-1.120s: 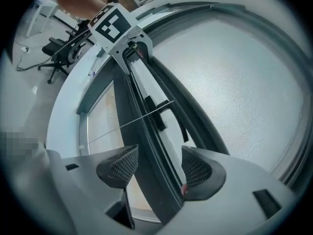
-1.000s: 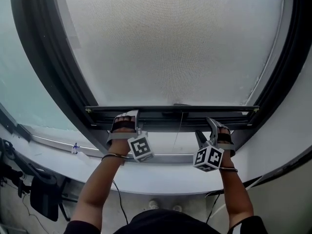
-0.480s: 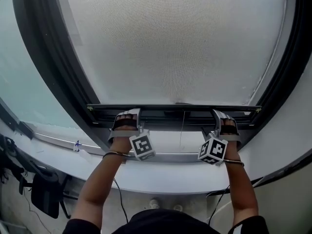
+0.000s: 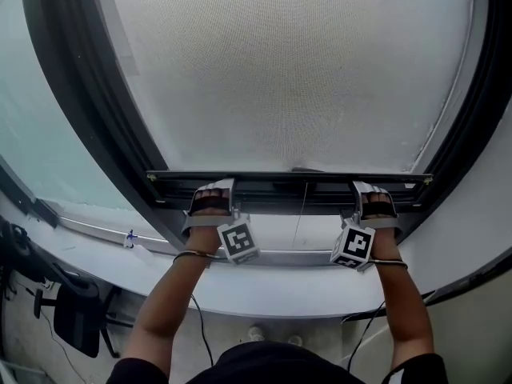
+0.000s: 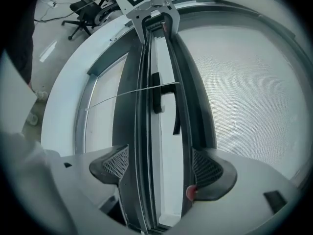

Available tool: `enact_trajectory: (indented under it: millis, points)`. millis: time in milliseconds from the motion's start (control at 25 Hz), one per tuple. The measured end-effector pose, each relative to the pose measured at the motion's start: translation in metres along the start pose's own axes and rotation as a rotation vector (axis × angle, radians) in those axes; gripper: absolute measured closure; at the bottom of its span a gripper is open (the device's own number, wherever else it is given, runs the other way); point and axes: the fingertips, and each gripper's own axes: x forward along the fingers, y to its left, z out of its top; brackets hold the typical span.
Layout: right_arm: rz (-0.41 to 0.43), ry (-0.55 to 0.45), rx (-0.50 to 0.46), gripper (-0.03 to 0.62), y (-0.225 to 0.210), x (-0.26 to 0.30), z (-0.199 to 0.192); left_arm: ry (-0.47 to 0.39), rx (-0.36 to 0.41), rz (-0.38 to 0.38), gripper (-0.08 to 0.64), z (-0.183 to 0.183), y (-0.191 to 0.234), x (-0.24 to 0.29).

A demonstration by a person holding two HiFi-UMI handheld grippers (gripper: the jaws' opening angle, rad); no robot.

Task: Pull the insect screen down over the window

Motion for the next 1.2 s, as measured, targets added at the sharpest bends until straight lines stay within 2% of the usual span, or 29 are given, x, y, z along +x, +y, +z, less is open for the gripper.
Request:
enact_trajectory:
  millis: [160, 400, 600, 720, 840, 1200]
  points:
    - [0.002, -0.008, 0.051, 0.213, 0.001, -0.003, 0.004, 0.006, -0.002, -0.014, 0.258, -0.004, -0.002, -0.003]
    - [-0.015, -0.023, 0.065, 0.213, 0.004, 0.001, 0.003, -0.008, -0.005, -0.023, 0.258, 0.0, -0.008, -0.008]
    - [0.077, 0.021, 0.012, 0.213, 0.025, 0.006, -0.001, -0.001, -0.002, -0.057, 0.258, -0.001, -0.025, 0.001]
    - [0.153, 0.019, 0.027, 0.213, 0.051, 0.008, 0.002, 0.006, -0.002, -0.096, 0.258, -0.003, -0.052, 0.009]
    - [0.148, 0.005, 0.045, 0.213, 0.068, 0.017, 0.005, 0.003, -0.026, -0.111, 0.258, -0.004, -0.072, 0.015]
    - [0.174, 0.018, 0.051, 0.213, 0.068, 0.015, 0.005, 0.01, -0.02, -0.103, 0.258, -0.004, -0.075, 0.014]
